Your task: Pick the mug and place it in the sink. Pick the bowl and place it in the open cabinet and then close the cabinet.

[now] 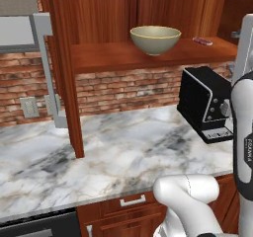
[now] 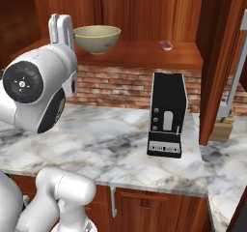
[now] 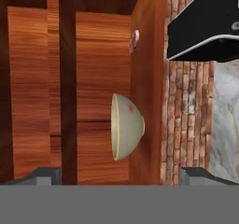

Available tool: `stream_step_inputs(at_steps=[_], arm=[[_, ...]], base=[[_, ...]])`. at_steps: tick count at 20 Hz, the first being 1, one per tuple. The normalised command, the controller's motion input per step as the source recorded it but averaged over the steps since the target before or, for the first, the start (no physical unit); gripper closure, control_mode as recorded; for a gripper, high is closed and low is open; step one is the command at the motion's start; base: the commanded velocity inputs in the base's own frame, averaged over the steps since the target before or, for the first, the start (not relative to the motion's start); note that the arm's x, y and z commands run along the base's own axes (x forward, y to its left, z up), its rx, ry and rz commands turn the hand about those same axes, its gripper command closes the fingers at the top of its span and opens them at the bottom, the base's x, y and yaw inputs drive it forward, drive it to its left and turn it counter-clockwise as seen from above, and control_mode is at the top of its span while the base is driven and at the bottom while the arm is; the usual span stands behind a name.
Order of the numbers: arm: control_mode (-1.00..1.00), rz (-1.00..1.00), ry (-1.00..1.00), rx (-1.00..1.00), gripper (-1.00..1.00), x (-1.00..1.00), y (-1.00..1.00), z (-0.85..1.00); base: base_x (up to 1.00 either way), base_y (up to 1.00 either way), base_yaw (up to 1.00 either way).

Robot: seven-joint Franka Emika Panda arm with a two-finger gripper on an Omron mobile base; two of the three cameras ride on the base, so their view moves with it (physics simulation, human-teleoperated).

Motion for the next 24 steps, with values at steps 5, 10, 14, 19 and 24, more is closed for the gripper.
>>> stream_step_inputs(at_steps=[5,10,14,19,24], arm=[[-1.0,0.0,0.0,0.01,-1.0,-0.56,0.06,0.0],[-1.0,0.0,0.01,0.0,-1.0,-0.14,0.01,-0.14],[-1.0,0.0,0.01,0.0,-1.0,-0.23,0.0,-0.16],[-1.0,0.0,0.03,0.0,-1.0,-0.12,0.0,-0.14],[-1.0,0.0,0.01,0.0,-1.0,-0.09,0.0,-0.1]], base=[[0.0,0.0,0.0],[0.0,0.0,0.0],[0.0,0.0,0.0],[0.0,0.0,0.0],[0.0,0.0,0.0]])
